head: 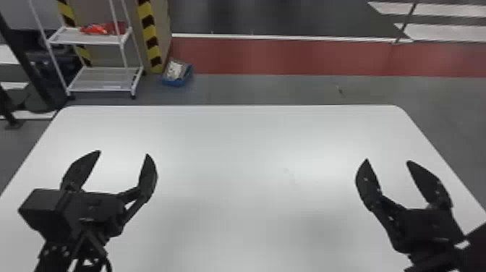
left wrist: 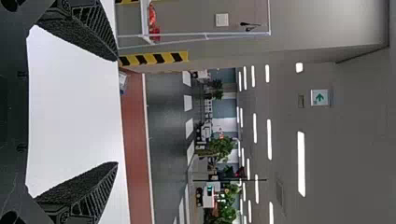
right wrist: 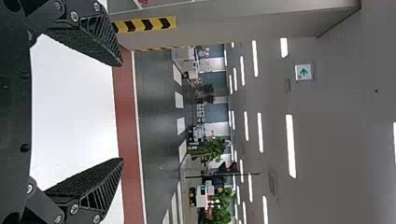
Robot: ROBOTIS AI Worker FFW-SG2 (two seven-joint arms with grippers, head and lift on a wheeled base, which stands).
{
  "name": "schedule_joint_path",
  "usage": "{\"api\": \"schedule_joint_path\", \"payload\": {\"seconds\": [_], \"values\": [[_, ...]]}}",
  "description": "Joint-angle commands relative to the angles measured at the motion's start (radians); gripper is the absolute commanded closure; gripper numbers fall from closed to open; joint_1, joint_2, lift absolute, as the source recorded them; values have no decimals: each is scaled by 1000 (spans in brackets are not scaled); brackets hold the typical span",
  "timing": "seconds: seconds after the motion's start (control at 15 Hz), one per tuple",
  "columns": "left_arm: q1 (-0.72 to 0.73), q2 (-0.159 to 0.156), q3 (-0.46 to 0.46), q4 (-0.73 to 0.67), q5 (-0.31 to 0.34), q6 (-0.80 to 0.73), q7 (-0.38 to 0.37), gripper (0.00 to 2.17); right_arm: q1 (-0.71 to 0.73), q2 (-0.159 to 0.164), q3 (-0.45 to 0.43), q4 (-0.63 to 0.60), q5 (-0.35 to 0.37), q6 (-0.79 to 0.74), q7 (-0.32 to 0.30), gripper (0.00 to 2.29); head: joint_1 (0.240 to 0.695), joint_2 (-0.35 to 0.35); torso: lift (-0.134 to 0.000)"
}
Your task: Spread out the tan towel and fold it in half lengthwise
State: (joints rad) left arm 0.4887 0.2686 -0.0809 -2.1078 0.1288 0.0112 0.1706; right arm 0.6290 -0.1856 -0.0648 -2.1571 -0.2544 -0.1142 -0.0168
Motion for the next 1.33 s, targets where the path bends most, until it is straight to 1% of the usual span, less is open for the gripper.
{"api": "schedule_joint_path", "payload": {"seconds": [0.0,1.27], "values": [[-1,0,0,0,0,0,1,87,0,0,0,0,0,0,0,171,695,-47,-128],[-2,1,-3,2,-2,0,0,87,6,-2,-4,0,-12,-9,3,171,695,-50,-128]]}}
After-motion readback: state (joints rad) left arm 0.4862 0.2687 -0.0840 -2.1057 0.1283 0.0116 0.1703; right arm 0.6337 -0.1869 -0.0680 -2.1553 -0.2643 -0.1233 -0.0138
